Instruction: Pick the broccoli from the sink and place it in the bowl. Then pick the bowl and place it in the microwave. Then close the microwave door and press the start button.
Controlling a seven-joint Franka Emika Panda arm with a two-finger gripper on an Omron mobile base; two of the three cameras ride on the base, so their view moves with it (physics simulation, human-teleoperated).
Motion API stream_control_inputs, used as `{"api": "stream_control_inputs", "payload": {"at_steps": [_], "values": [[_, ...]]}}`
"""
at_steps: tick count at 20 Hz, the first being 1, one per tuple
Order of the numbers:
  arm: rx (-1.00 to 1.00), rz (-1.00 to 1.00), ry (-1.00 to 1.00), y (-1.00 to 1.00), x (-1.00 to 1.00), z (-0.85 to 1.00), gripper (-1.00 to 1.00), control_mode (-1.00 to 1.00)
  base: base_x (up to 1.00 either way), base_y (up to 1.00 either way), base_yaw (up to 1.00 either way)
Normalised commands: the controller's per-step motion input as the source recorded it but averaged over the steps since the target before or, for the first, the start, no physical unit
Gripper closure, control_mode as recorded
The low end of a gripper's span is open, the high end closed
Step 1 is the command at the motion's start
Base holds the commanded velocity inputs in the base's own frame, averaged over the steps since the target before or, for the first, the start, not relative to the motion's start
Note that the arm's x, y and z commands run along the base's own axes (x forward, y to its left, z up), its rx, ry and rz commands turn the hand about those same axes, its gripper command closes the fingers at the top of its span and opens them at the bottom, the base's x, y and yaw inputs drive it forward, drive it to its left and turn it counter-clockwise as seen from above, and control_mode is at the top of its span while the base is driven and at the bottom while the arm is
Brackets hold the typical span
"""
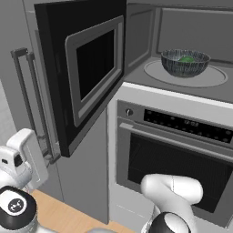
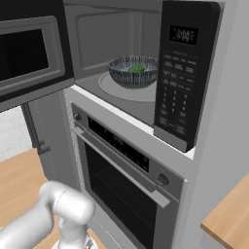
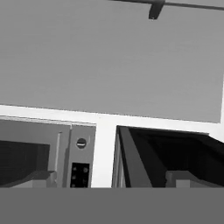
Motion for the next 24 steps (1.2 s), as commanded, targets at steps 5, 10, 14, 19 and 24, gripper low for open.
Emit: {"api": "stream_control_inputs", "payload": {"at_steps": [5, 10, 14, 19, 24], "values": [[0.00, -0.10, -0.01, -0.06, 0.09, 0.12, -1.00, -1.00, 0.00, 0.00, 0.00], [0.00, -0.07, -0.08, -0.33, -0.08, 0.25, -1.00, -1.00, 0.00, 0.00, 0.00], [0.01, -0.05, -0.12, -0.56, -0.18, 0.27, -1.00, -1.00, 0.00, 0.00, 0.00], [0.04, -0.01, -0.16, -0.72, -0.24, 0.32, -1.00, -1.00, 0.00, 0.00, 0.00], [0.06, 0.00, -0.20, -0.83, -0.40, 0.34, -1.00, -1.00, 0.00, 0.00, 0.00]]}}
